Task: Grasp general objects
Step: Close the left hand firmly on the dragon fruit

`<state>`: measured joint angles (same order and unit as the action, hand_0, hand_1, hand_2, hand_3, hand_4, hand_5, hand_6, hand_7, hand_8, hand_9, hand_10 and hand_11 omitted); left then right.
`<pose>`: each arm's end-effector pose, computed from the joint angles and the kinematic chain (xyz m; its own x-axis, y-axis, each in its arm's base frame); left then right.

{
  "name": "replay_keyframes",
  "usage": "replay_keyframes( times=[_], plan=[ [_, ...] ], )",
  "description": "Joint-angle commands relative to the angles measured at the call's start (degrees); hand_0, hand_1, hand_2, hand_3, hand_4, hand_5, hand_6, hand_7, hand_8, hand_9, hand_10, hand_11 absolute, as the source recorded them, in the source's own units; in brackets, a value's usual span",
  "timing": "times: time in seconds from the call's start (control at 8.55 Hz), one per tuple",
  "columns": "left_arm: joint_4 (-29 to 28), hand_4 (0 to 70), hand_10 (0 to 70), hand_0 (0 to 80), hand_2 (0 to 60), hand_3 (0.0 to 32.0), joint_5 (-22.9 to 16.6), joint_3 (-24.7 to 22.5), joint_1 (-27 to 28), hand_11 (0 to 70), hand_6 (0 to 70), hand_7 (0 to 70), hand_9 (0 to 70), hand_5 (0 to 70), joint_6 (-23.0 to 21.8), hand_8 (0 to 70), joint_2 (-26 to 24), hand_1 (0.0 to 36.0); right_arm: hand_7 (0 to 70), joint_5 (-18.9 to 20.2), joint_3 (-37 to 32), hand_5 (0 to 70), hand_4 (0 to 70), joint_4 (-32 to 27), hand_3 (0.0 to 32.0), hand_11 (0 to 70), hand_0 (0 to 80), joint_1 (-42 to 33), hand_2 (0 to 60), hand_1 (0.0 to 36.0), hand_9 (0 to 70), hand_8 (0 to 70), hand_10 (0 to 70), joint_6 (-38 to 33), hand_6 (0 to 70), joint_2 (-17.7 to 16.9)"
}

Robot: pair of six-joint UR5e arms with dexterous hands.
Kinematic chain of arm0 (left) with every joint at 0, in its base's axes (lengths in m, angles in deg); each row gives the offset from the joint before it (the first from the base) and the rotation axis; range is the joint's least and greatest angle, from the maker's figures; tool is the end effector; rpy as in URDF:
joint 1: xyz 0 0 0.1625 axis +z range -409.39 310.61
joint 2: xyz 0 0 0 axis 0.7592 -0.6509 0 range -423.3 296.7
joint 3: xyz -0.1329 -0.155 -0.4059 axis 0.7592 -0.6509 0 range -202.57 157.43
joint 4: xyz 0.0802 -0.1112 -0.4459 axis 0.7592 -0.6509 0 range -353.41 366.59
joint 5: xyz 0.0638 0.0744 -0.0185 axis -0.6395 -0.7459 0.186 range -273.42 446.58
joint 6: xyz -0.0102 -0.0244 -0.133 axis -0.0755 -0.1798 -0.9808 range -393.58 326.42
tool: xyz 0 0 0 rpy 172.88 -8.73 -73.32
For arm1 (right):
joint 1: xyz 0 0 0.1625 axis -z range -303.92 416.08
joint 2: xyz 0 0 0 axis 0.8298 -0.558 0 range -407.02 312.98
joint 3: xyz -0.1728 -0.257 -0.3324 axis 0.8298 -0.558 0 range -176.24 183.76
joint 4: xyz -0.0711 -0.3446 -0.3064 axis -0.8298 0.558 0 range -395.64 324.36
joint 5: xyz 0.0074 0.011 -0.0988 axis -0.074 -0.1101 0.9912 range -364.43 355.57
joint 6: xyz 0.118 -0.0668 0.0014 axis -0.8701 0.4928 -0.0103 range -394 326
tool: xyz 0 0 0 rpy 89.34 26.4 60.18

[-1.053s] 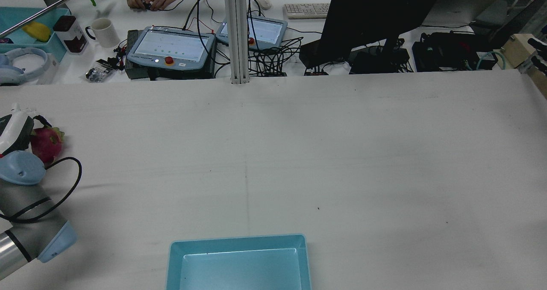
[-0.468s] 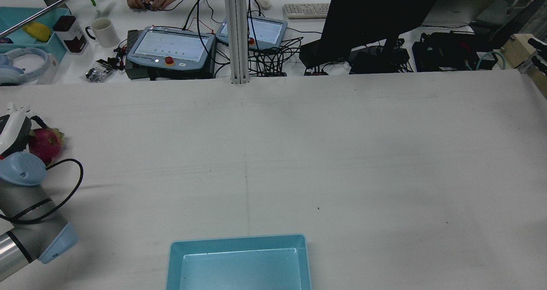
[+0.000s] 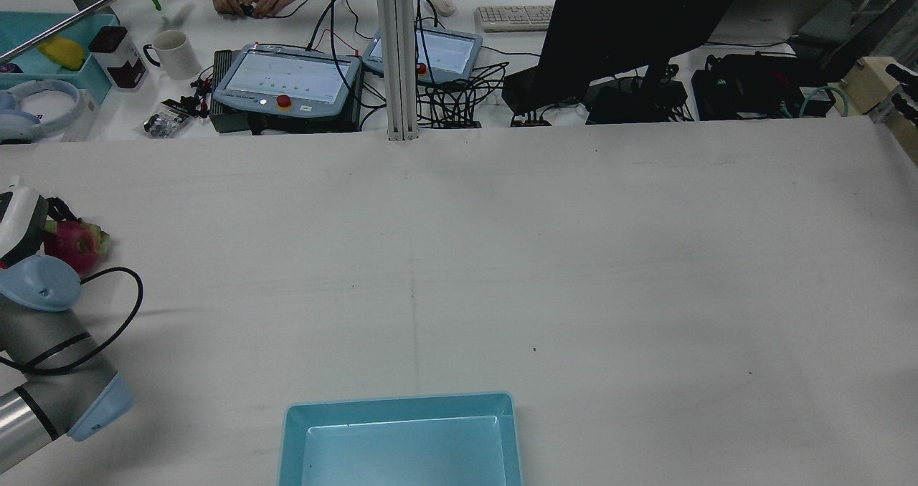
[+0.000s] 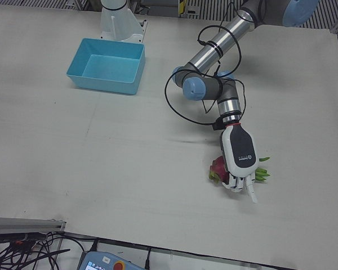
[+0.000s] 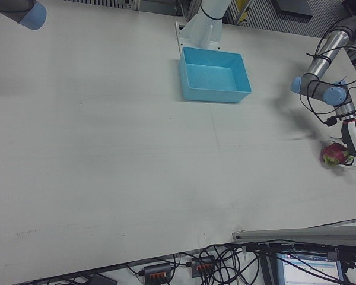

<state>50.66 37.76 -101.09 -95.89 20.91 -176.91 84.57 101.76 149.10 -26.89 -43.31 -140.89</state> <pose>0.2879 -0.6268 0.6235 -0.2441 -0.3778 -0.8931 0.9690 -0.1311 -0.2094 0.0673 -0.5624 0.6847 -0.9816 0.1020 -0.1616 0.1596 -0.0273 -0.9868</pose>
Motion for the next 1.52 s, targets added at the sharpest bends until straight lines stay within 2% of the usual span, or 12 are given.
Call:
replay_keyframes(
  times=[0.0,0.12,0.23,0.35,0.47,0.58,0.7,0.82,1.17,1.4],
  plan=[
    [0.32,27.0,25.1,54.8,60.0,0.0,0.13,0.38,0.1,39.8,35.4,36.9,25.3,51.0,0.09,22.3,-0.3,36.0,0.0,0.03,0.0,0.0,0.0,0.0,0.0,0.0,0.0,0.0,0.0,0.0,0.0,0.0,0.0,0.0,0.0,0.0],
    [0.32,26.4,15.9,54.0,60.0,0.0,0.13,0.38,0.1,26.4,30.9,33.4,21.8,47.1,0.09,19.3,-0.3,36.0,0.0,0.03,0.0,0.0,0.0,0.0,0.0,0.0,0.0,0.0,0.0,0.0,0.0,0.0,0.0,0.0,0.0,0.0],
    [0.41,27.8,14.6,54.1,60.0,0.0,0.13,0.47,0.1,24.6,30.1,32.9,20.8,49.9,0.09,18.4,-0.3,36.0,0.0,0.03,0.0,0.0,0.0,0.0,0.0,0.0,0.0,0.0,0.0,0.0,0.0,0.0,0.0,0.0,0.0,0.0],
    [0.5,27.0,12.5,55.0,60.0,0.0,0.22,0.47,0.1,21.5,27.9,30.9,17.9,48.4,0.43,15.8,-0.3,36.0,0.0,0.03,0.0,0.0,0.0,0.09,0.0,0.0,0.0,0.0,0.0,0.0,0.0,0.0,0.0,0.0,0.0,0.0],
    [0.76,23.6,6.6,58.4,60.0,0.0,0.22,0.47,0.18,12.9,19.3,18.2,8.3,34.4,0.44,8.9,-0.21,36.0,0.0,-0.05,0.0,0.0,0.0,0.09,0.0,0.0,0.0,0.0,0.0,0.0,0.0,0.0,0.0,0.0,0.0,0.0],
    [1.02,21.3,4.0,62.6,60.0,0.0,0.22,0.64,0.18,9.5,15.2,9.9,3.5,27.2,0.52,5.8,-0.21,36.0,0.0,-0.05,0.0,0.0,0.0,0.0,0.0,0.0,0.0,0.0,0.0,0.0,0.0,0.0,0.0,0.0,0.0,0.0],
    [1.02,20.1,3.0,67.1,60.0,0.0,0.22,0.64,0.18,8.3,14.3,8.6,2.2,25.4,0.61,4.9,-0.21,36.0,0.0,0.03,0.0,0.0,0.0,0.0,0.0,0.0,0.0,0.0,0.0,0.0,0.0,0.0,0.0,0.0,0.0,0.0],
    [1.2,20.0,2.7,79.3,60.0,0.0,0.22,0.47,0.18,8.5,14.2,8.3,2.1,26.7,1.57,5.4,-0.21,36.0,0.0,0.03,0.0,0.0,0.0,0.09,0.0,0.0,0.0,0.0,0.0,0.0,0.0,0.0,0.0,0.0,0.0,0.0],
    [1.2,19.8,3.2,80.0,60.0,0.0,1.0,0.56,0.27,9.8,12.7,8.6,1.8,23.0,2.28,5.9,-0.12,36.0,0.0,0.03,0.0,0.0,0.0,0.0,0.0,0.0,0.0,0.0,0.0,0.0,0.0,0.0,0.0,0.0,0.0,0.0],
    [0.06,19.3,3.4,80.0,60.0,0.0,1.45,0.64,0.27,10.1,11.9,8.3,2.0,19.8,4.47,6.0,-0.12,36.0,0.0,0.03,-0.09,0.0,0.0,0.0,0.0,0.0,0.0,0.0,0.0,0.0,0.0,0.0,0.0,0.0,0.0,0.0]
  ],
)
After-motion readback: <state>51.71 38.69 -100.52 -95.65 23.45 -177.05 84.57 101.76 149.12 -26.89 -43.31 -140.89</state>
